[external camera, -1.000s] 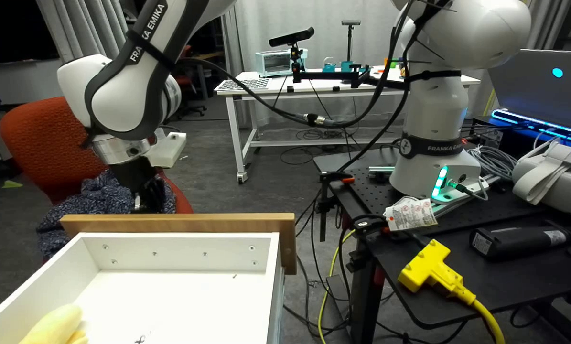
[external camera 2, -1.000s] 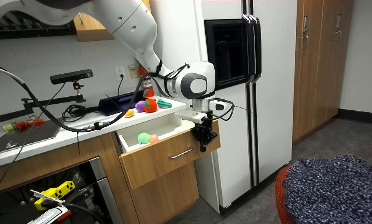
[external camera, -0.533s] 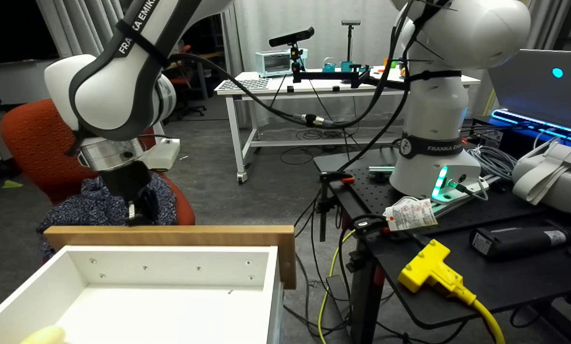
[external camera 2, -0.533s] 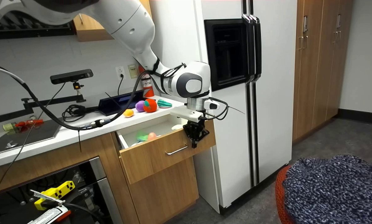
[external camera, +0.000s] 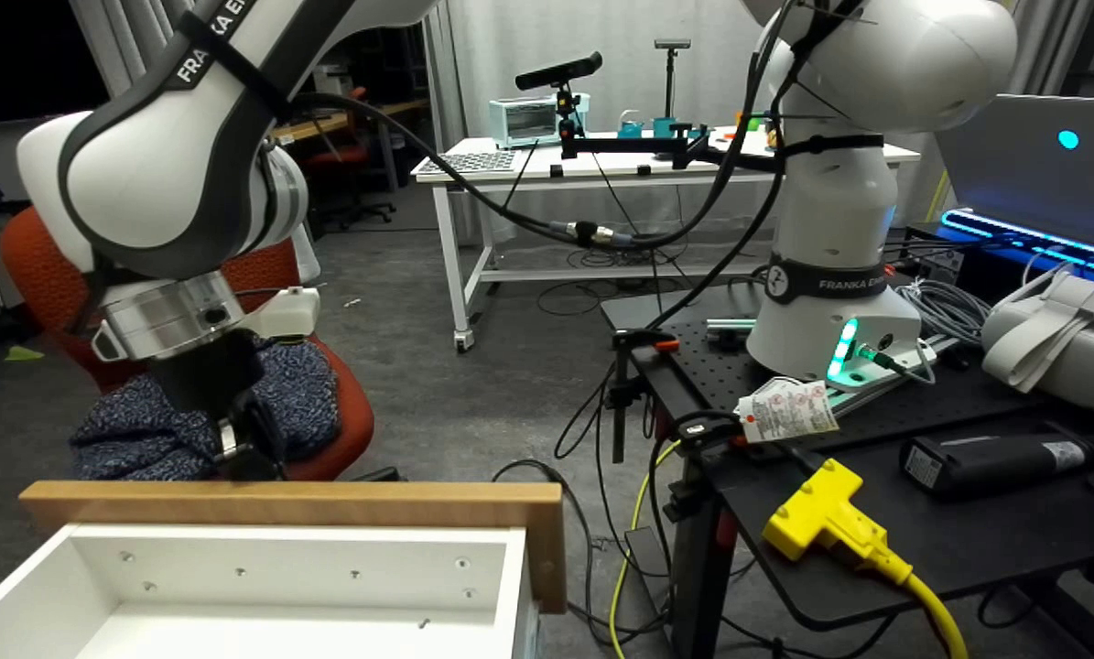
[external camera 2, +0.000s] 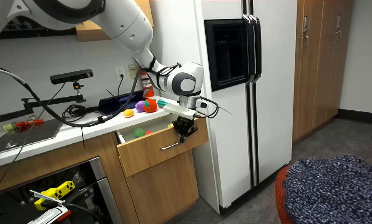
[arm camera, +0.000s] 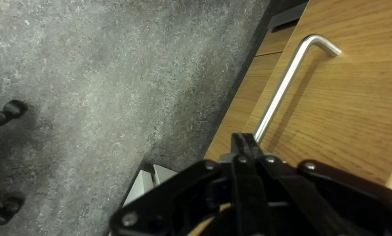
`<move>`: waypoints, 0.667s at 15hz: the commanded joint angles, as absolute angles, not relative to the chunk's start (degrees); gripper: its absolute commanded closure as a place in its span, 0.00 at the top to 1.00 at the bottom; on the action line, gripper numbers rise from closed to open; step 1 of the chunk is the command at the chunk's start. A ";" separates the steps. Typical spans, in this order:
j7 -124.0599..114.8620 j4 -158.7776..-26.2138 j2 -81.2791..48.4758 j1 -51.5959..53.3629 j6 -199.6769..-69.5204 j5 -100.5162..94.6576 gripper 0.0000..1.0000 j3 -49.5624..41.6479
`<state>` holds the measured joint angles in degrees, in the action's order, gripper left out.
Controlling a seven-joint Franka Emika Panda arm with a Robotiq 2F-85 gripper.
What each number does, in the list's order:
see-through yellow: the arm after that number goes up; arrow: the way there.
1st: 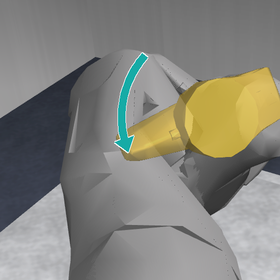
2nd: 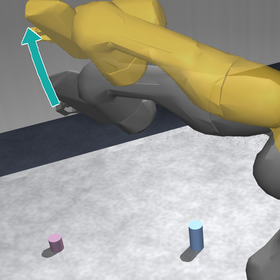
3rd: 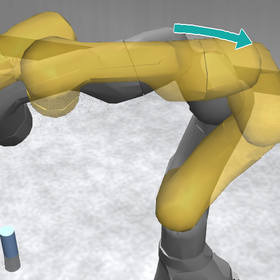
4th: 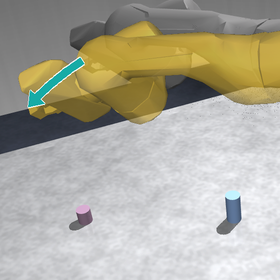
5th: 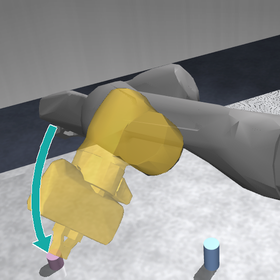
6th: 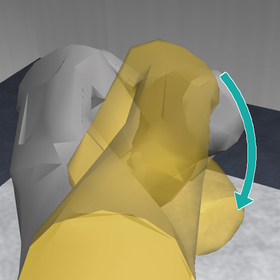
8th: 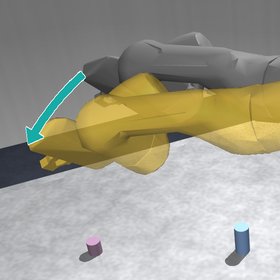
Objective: Close the top drawer
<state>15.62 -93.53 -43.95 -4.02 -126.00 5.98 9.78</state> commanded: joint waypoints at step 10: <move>21.86 -84.83 -47.70 3.62 -124.93 5.55 0.00 14.18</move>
<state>19.49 -88.36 -45.72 3.05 -126.01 4.94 12.72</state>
